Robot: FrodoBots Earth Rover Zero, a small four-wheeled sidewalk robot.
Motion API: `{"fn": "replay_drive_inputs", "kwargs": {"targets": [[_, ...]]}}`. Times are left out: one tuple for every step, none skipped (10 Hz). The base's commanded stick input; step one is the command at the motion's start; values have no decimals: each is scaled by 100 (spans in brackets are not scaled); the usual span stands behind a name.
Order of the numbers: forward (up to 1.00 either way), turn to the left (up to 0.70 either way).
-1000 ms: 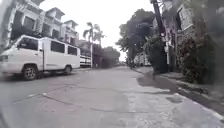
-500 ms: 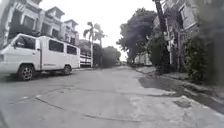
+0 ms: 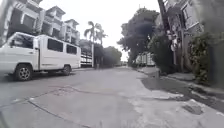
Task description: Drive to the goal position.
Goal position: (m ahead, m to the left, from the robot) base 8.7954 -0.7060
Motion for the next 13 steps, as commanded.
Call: {"fn": "replay_drive_inputs", "kwargs": {"targets": [[50,-43],[50,-50],[50,-50],[50,-50],[50,-50],[50,-50],[50,-50],[50,-50],[50,-50],[50,-50],[50,-50],[50,-38],[50,0]]}}
